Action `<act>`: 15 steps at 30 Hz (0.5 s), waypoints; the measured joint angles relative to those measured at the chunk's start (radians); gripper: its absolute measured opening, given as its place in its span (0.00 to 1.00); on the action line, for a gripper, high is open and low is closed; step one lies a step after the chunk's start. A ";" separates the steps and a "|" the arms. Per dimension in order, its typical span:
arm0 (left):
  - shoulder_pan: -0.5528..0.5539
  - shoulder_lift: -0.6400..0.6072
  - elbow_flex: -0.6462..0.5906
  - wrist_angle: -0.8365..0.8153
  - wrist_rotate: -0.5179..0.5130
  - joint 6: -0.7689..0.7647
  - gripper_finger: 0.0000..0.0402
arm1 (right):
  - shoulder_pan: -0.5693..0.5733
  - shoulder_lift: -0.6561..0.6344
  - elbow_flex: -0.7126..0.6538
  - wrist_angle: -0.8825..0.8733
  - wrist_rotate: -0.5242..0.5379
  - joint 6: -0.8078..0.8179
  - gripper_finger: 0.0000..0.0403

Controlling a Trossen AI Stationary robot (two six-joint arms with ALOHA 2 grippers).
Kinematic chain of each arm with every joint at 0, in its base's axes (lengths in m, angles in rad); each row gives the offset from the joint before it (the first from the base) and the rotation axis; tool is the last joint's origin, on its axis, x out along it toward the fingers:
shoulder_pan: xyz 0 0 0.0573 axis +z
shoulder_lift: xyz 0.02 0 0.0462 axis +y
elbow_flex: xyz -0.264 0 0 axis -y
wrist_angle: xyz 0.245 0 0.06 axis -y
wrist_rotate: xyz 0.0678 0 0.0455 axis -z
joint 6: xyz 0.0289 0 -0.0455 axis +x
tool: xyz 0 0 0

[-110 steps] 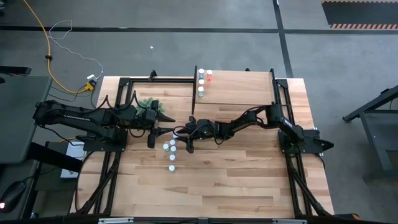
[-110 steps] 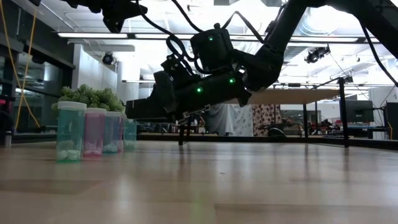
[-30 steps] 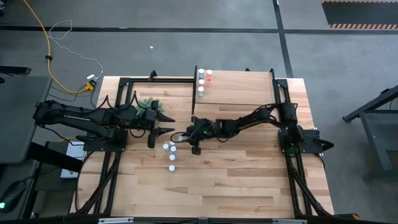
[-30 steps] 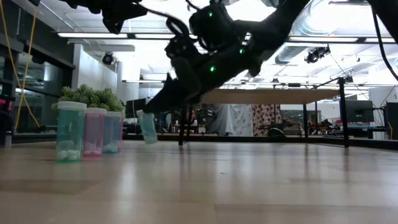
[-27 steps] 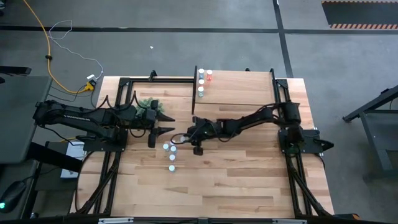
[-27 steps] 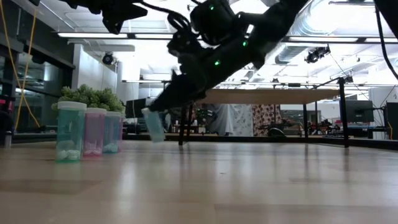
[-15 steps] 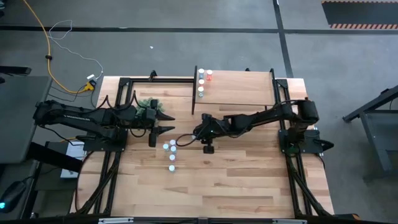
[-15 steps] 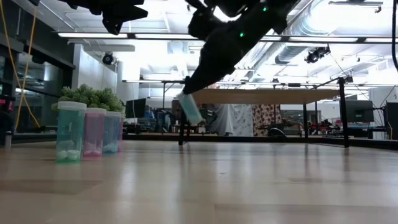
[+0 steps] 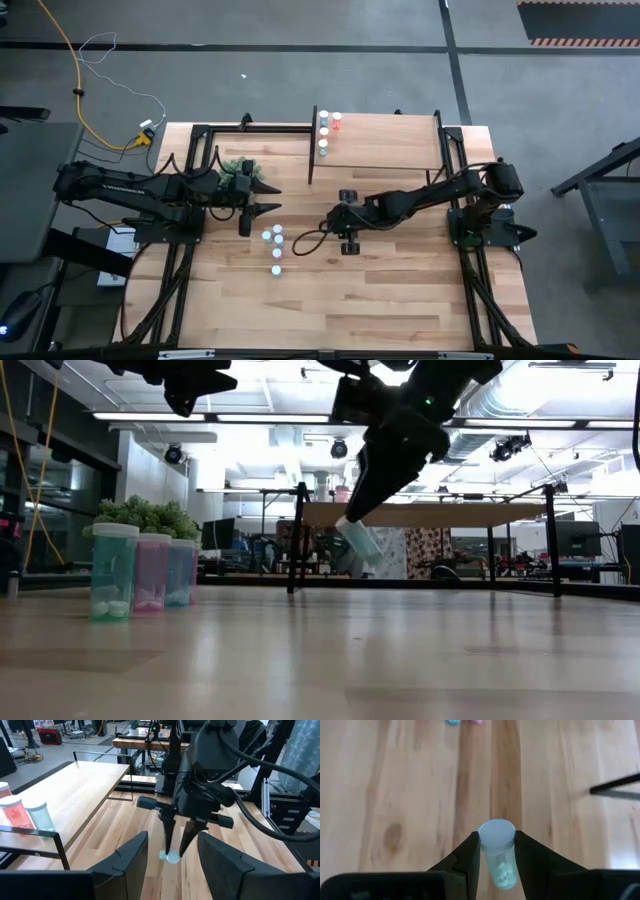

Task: Pick and place medicine bottles onto shelf by color
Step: Put the transparent green medicine bottle on the shelf

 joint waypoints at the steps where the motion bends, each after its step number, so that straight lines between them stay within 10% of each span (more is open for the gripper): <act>1: 0.000 0.000 0.000 -0.004 0.000 0.000 0.40 | 0.000 -0.003 0.000 -0.019 0.005 0.003 0.24; 9: -0.001 0.000 0.000 -0.009 0.001 0.000 0.40 | -0.001 -0.108 -0.028 -0.097 0.043 0.040 0.24; 15: 0.000 0.000 0.000 -0.009 0.001 0.000 0.40 | 0.006 -0.381 -0.333 0.144 0.095 0.135 0.24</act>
